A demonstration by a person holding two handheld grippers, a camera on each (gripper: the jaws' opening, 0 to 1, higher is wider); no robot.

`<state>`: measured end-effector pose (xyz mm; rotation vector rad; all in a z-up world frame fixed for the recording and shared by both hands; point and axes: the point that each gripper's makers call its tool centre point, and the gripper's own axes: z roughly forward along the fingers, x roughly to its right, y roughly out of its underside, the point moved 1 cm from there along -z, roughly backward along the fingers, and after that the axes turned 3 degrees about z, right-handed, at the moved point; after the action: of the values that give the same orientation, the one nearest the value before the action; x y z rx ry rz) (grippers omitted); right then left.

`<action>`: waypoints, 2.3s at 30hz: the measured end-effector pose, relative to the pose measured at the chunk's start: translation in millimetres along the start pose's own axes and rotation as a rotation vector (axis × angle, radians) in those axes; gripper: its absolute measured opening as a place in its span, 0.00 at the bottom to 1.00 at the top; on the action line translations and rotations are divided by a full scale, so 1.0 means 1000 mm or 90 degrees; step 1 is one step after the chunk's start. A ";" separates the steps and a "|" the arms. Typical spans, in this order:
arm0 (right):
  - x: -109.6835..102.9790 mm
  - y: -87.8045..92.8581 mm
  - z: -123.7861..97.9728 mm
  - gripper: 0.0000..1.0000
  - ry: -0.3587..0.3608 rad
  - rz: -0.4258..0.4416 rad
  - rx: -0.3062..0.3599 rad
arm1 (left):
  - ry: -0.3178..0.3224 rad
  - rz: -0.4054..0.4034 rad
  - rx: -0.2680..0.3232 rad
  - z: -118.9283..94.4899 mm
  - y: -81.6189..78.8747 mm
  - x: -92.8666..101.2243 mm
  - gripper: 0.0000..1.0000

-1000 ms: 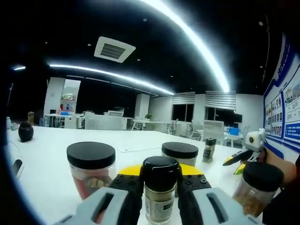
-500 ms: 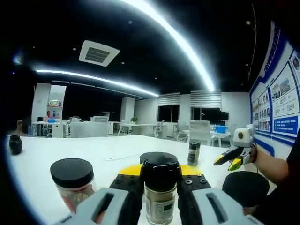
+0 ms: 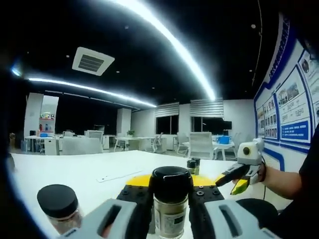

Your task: Pick up the mixed condiments and ingredients on the table and sort them into separate groups

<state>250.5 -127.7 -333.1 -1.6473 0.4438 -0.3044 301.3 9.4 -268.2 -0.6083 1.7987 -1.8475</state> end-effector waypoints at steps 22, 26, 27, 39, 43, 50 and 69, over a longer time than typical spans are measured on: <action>-0.031 -0.036 0.015 0.36 -0.059 0.004 0.047 | 0.115 0.000 0.018 0.016 -0.019 0.054 0.28; -0.035 -0.036 0.020 0.37 -0.061 -0.004 0.041 | 0.141 -0.001 0.021 0.018 -0.023 0.067 0.28; -0.036 -0.038 0.020 0.37 -0.062 -0.007 0.042 | 0.143 0.002 0.024 0.018 -0.024 0.070 0.28; -0.040 -0.046 0.026 0.37 -0.053 -0.031 0.045 | 0.188 0.021 0.034 0.028 -0.034 0.094 0.28; -0.040 -0.048 0.025 0.37 -0.053 -0.032 0.048 | 0.207 0.027 0.038 0.029 -0.037 0.101 0.28; -0.045 -0.049 0.025 0.36 -0.061 -0.032 0.043 | 0.226 0.020 0.043 0.031 -0.037 0.111 0.28; -0.057 -0.052 0.025 0.29 -0.091 -0.035 0.039 | 0.251 0.038 0.041 0.034 -0.031 0.124 0.28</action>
<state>216.1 -75.3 -281.7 -1.6112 0.2788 -0.2365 224.0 -93.8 -238.4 -0.1690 1.9621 -2.0824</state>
